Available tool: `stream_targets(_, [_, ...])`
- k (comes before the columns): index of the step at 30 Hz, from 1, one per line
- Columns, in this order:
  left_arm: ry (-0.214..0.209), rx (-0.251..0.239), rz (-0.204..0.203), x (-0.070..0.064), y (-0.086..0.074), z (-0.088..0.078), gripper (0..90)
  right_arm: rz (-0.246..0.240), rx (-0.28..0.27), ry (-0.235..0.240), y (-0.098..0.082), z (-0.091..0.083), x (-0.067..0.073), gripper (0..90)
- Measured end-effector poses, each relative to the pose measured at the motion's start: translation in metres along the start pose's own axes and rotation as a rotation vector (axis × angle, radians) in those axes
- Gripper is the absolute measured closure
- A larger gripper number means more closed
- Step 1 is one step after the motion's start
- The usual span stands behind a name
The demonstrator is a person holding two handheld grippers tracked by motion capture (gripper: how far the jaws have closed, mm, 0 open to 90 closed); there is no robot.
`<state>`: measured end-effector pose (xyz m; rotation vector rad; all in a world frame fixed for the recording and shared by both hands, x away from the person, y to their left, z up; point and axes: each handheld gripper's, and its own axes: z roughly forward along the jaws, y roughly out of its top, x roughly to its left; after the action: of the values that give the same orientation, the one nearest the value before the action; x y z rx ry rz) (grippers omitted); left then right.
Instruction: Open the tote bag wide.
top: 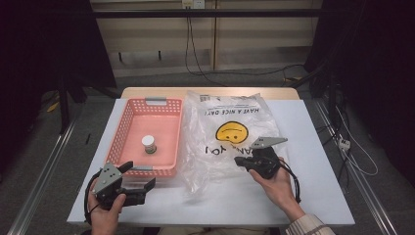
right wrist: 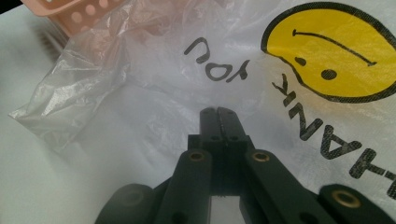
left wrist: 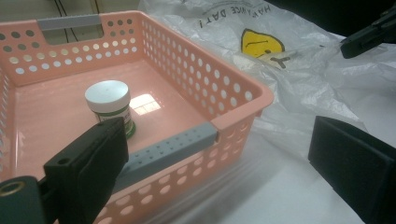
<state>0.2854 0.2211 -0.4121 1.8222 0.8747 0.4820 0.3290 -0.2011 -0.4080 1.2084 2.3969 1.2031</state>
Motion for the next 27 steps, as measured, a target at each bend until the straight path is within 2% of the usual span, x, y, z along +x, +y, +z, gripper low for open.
stream_targets(1, [-0.001,0.000,-0.009,-0.001,0.000,0.000,4.7,-0.004,-0.004,-0.001,0.001,0.000,0.000,90.0])
stream_targets(14, [0.001,0.008,0.001,0.000,0.000,0.002,4.7,-0.011,-0.095,0.012,0.011,-0.008,-0.001,90.0])
stream_targets(21, [0.001,0.003,-0.009,0.001,0.000,0.001,4.7,-0.030,-0.130,0.017,0.022,-0.014,-0.001,90.0])
stream_targets(24, [-0.003,0.003,-0.012,0.001,0.000,0.001,4.7,-0.055,-0.159,0.011,0.028,-0.017,0.000,90.0])
stream_targets(27, [-0.002,0.005,-0.015,0.001,0.000,0.001,4.7,-0.051,-0.173,0.013,0.034,-0.019,-0.002,90.0])
